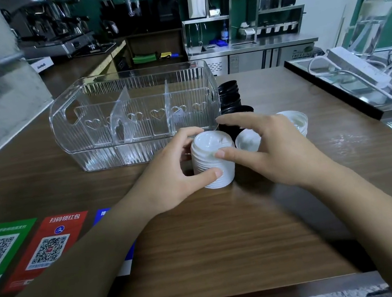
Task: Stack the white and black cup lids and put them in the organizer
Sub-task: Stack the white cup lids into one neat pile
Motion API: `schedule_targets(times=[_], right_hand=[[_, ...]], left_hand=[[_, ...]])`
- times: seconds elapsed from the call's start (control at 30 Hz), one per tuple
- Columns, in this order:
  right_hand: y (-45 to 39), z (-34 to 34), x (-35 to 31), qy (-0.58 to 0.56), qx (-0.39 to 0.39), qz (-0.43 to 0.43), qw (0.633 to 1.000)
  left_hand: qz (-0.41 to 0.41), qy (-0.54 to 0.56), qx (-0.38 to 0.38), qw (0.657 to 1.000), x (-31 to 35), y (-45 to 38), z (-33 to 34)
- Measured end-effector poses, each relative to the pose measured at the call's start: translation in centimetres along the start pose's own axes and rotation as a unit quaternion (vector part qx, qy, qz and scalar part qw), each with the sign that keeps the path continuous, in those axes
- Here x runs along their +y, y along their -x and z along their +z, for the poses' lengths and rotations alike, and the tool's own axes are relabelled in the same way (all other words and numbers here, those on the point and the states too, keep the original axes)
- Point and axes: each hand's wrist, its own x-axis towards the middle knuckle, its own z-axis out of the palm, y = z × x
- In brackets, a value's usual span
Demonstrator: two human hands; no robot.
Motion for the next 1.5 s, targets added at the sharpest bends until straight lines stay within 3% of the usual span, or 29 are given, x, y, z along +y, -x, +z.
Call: schedule_targets(times=[0.13,0.63,1.1,1.27,1.5], right_hand=[[-0.6,-1.7,1.8,0.078,0.043,-0.032,0.995],[-0.5,-0.6,3.5,0.229,-0.032,0.012,0.973],[-0.4,-0.9,2.7,0.182,-0.008,0.047,0.982],[-0.2,-1.2,2.3,0.073,-0.028,0.092,0.993],[-0.5,-2.2,2.1,-0.003,0.061,0.101,0.993]], left_hand=[[0.006,-0.029,-0.001,1.000,0.2,0.0,-0.2],[0.058,-0.013,0.010,0.998,0.0,-0.2,0.2],[0.064,-0.017,0.035,0.997,0.2,-0.2,-0.1],[0.065,-0.012,0.035,0.997,0.1,-0.2,-0.1],[0.066,-0.021,0.037,0.997,0.3,-0.2,-0.3]])
